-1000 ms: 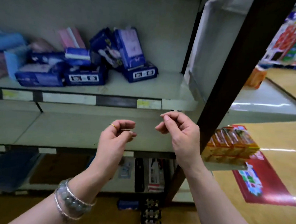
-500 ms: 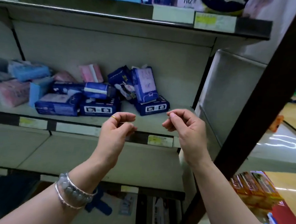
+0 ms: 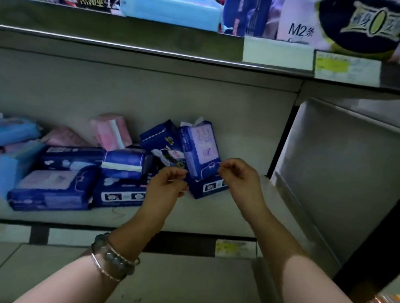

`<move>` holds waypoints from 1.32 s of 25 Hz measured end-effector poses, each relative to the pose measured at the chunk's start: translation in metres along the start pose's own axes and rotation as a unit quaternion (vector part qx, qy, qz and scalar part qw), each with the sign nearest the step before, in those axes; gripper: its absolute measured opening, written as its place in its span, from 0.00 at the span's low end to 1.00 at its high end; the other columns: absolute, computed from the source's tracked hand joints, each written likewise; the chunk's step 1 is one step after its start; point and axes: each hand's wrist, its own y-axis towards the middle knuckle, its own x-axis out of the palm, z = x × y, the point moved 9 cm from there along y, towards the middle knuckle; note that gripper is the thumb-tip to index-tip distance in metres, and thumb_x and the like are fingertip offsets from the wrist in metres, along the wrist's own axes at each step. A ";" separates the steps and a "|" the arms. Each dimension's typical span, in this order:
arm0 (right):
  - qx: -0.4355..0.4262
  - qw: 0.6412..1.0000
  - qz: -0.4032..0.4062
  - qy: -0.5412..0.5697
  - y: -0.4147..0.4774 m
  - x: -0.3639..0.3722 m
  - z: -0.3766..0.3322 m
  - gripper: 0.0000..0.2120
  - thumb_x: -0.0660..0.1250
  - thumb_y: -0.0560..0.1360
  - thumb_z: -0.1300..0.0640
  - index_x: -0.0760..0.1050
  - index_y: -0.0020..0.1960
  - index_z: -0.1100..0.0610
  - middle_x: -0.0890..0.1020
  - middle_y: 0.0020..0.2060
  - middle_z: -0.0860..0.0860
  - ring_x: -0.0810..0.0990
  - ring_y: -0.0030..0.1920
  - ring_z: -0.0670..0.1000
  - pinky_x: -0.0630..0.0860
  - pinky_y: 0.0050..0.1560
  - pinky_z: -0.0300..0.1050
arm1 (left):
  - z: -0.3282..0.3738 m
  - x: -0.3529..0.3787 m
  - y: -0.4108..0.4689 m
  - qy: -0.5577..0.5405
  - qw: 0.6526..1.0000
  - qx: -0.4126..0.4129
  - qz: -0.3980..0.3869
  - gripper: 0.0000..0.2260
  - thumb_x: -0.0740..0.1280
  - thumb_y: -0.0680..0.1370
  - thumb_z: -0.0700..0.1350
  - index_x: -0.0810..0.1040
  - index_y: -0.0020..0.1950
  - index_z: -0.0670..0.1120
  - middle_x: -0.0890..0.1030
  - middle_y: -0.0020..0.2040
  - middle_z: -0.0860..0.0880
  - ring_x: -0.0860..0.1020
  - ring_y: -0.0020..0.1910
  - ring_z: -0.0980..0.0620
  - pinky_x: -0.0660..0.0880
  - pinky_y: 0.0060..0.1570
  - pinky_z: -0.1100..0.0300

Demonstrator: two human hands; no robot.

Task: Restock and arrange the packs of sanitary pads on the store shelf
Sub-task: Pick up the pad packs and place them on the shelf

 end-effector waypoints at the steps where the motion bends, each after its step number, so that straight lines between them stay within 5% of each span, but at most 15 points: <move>1: 0.023 1.000 -0.004 -0.020 0.012 0.010 0.015 0.06 0.67 0.74 0.63 0.74 0.50 0.59 0.79 0.45 0.52 0.78 0.47 0.50 0.75 0.47 0.39 | -0.002 -0.002 0.008 0.008 1.000 -0.003 -0.005 0.10 0.61 0.76 0.32 0.75 0.50 0.45 0.77 0.45 0.48 0.76 0.42 0.53 0.71 0.39 0.65; 5: 0.043 0.987 -0.018 -0.155 0.054 0.043 0.048 0.36 0.76 0.67 0.53 0.62 0.69 0.58 0.67 0.60 0.53 0.68 0.60 0.51 0.70 0.60 0.45 | -0.012 -0.006 0.033 0.043 0.999 -0.010 -0.028 0.10 0.60 0.76 0.32 0.73 0.49 0.46 0.75 0.44 0.48 0.75 0.43 0.53 0.70 0.38 0.66; 9: 0.024 0.978 -0.028 -0.207 0.075 0.061 0.057 0.47 0.78 0.62 0.50 0.55 0.72 0.56 0.66 0.65 0.58 0.66 0.64 0.56 0.66 0.57 0.44 | -0.025 -0.008 0.052 0.057 0.997 -0.025 -0.046 0.10 0.60 0.77 0.32 0.72 0.50 0.46 0.74 0.42 0.48 0.74 0.43 0.54 0.71 0.39 0.67; 14: 0.010 0.981 -0.059 -0.184 0.069 0.048 0.048 0.34 0.76 0.59 0.53 0.67 0.62 0.51 0.75 0.57 0.52 0.74 0.55 0.51 0.74 0.50 0.43 | -0.029 -0.012 0.059 0.063 0.997 -0.001 -0.038 0.13 0.62 0.76 0.32 0.69 0.59 0.43 0.73 0.43 0.52 0.72 0.39 0.58 0.69 0.34 0.71; 17: 0.047 0.970 -0.197 -0.131 0.051 0.041 0.046 0.26 0.76 0.63 0.57 0.72 0.59 0.50 0.78 0.57 0.49 0.77 0.55 0.47 0.74 0.54 0.38 | -0.026 -0.019 0.058 0.072 0.996 0.047 -0.026 0.21 0.68 0.72 0.34 0.67 0.61 0.46 0.74 0.51 0.52 0.74 0.47 0.59 0.73 0.48 0.64; 20: 0.127 0.925 -0.317 -0.166 0.026 0.032 0.066 0.37 0.75 0.60 0.53 0.70 0.67 0.51 0.76 0.60 0.46 0.76 0.57 0.44 0.73 0.55 0.35 | -0.019 -0.019 0.052 0.192 0.976 0.103 -0.033 0.34 0.73 0.69 0.38 0.62 0.71 0.48 0.64 0.67 0.48 0.66 0.65 0.52 0.63 0.67 0.59; 25: 0.116 0.884 -0.397 -0.216 0.004 0.043 0.084 0.35 0.76 0.65 0.62 0.65 0.68 0.50 0.70 0.62 0.47 0.71 0.61 0.46 0.70 0.62 0.38 | -0.022 -0.006 0.039 0.295 0.943 0.138 -0.074 0.24 0.68 0.74 0.37 0.66 0.68 0.46 0.62 0.65 0.50 0.63 0.65 0.54 0.57 0.60 0.72; 28: 0.131 0.858 -0.443 -0.225 -0.002 0.040 0.079 0.31 0.75 0.68 0.62 0.65 0.66 0.49 0.70 0.61 0.47 0.71 0.60 0.47 0.72 0.60 0.38 | -0.049 0.003 0.029 0.307 0.938 0.072 -0.142 0.22 0.66 0.76 0.42 0.66 0.69 0.46 0.64 0.62 0.52 0.66 0.61 0.57 0.59 0.54 0.76; 30: 0.135 0.858 -0.442 -0.223 0.002 0.041 0.068 0.22 0.72 0.71 0.56 0.71 0.63 0.52 0.74 0.59 0.48 0.73 0.58 0.46 0.72 0.56 0.32 | -0.060 0.008 0.023 0.311 0.933 0.051 -0.174 0.24 0.66 0.77 0.45 0.63 0.71 0.47 0.63 0.64 0.53 0.64 0.62 0.60 0.59 0.57 0.76; 33: 0.108 0.932 -0.289 -0.191 0.040 0.045 0.049 0.15 0.69 0.74 0.54 0.74 0.58 0.57 0.78 0.54 0.51 0.77 0.52 0.46 0.73 0.51 0.34 | -0.062 0.011 0.025 0.330 0.926 0.064 -0.170 0.25 0.68 0.76 0.45 0.63 0.71 0.46 0.60 0.65 0.54 0.63 0.63 0.59 0.55 0.54 0.81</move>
